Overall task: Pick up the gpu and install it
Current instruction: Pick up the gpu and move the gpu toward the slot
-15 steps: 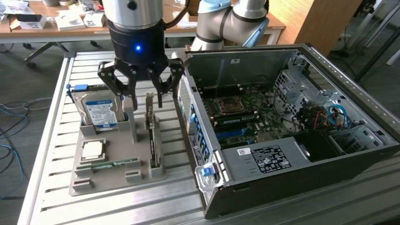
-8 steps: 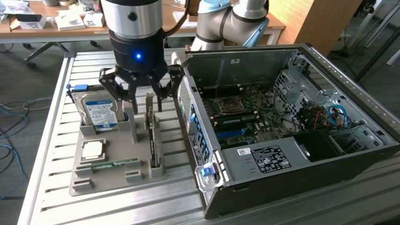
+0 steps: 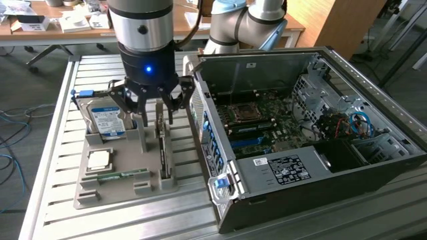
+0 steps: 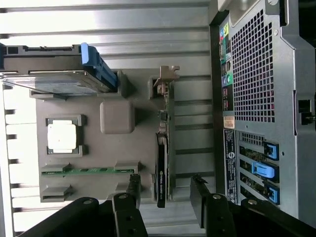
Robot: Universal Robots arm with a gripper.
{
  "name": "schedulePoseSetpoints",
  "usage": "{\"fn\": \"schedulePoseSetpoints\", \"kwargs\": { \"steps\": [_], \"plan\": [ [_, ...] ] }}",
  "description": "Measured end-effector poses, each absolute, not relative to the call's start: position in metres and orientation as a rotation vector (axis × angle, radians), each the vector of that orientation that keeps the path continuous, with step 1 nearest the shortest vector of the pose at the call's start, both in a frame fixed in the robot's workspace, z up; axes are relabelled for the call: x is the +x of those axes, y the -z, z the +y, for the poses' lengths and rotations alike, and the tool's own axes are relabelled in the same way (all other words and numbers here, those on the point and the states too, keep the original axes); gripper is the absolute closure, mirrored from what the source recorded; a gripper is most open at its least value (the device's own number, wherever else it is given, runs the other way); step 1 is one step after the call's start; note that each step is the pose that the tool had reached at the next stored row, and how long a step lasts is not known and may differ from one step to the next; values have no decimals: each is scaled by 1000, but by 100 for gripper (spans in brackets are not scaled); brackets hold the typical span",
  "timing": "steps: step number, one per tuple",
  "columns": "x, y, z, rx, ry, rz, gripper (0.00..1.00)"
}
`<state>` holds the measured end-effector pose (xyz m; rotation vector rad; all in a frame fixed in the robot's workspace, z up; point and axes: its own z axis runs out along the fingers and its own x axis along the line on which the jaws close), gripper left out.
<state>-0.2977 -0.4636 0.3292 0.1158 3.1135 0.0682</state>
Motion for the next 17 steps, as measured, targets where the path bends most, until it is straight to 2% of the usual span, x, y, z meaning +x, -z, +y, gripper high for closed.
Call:
{"fn": "schedulePoseSetpoints", "kwargs": {
  "steps": [17],
  "plan": [
    [-298,-299,-464,116,-68,3114,47]
  ]
}}
